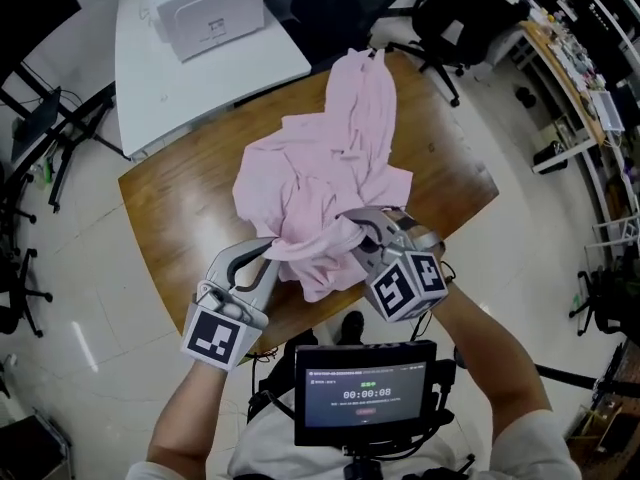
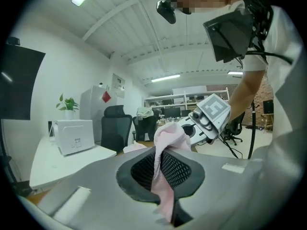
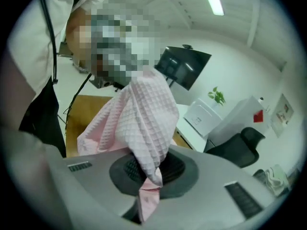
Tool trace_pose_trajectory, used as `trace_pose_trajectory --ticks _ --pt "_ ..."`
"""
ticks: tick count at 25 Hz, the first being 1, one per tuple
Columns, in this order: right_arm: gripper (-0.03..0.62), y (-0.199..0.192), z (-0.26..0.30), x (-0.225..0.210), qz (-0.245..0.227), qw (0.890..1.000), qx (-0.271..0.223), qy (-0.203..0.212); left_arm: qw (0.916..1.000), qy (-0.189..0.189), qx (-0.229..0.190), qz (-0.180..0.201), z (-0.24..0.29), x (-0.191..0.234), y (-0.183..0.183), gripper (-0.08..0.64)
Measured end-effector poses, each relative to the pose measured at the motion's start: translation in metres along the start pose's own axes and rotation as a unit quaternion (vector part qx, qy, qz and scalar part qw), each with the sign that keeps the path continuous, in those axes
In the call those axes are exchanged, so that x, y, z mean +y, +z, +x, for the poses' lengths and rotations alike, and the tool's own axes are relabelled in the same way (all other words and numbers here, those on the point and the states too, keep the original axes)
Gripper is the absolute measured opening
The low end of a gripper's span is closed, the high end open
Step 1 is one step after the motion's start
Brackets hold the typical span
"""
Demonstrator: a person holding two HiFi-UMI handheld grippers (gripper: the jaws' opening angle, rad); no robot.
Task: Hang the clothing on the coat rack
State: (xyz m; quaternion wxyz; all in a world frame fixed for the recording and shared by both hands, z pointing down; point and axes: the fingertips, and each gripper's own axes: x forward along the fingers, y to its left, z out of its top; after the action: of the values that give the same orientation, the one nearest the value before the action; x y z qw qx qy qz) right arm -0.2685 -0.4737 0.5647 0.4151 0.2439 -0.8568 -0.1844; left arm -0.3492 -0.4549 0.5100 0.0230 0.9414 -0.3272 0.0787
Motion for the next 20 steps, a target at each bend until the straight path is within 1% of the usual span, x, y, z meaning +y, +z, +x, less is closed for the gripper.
trace_pose_trajectory --ticks 3,7,9,14,20 --pt "0.009 0.011 -0.024 -0.024 0.045 0.998 -0.016 -0.051 0.9998 -0.012 -0.018 0.0 0.008 -0.001 0.016 0.011" --pt "0.009 0.019 -0.057 -0.046 0.089 0.99 -0.031 -0.105 0.9983 -0.025 -0.051 -0.007 0.019 -0.006 0.045 0.011" --pt "0.009 0.024 -0.073 -0.055 0.099 0.986 -0.042 -0.125 0.9969 -0.03 -0.073 -0.008 0.022 -0.009 0.064 0.011" --pt "0.008 0.03 -0.115 -0.078 0.122 0.975 -0.07 -0.174 0.9918 -0.046 -0.119 0.004 0.032 -0.025 0.108 0.011" --pt "0.008 0.034 -0.162 -0.089 0.131 0.964 -0.091 -0.211 0.9865 -0.062 -0.15 0.018 0.039 -0.052 0.147 0.011"
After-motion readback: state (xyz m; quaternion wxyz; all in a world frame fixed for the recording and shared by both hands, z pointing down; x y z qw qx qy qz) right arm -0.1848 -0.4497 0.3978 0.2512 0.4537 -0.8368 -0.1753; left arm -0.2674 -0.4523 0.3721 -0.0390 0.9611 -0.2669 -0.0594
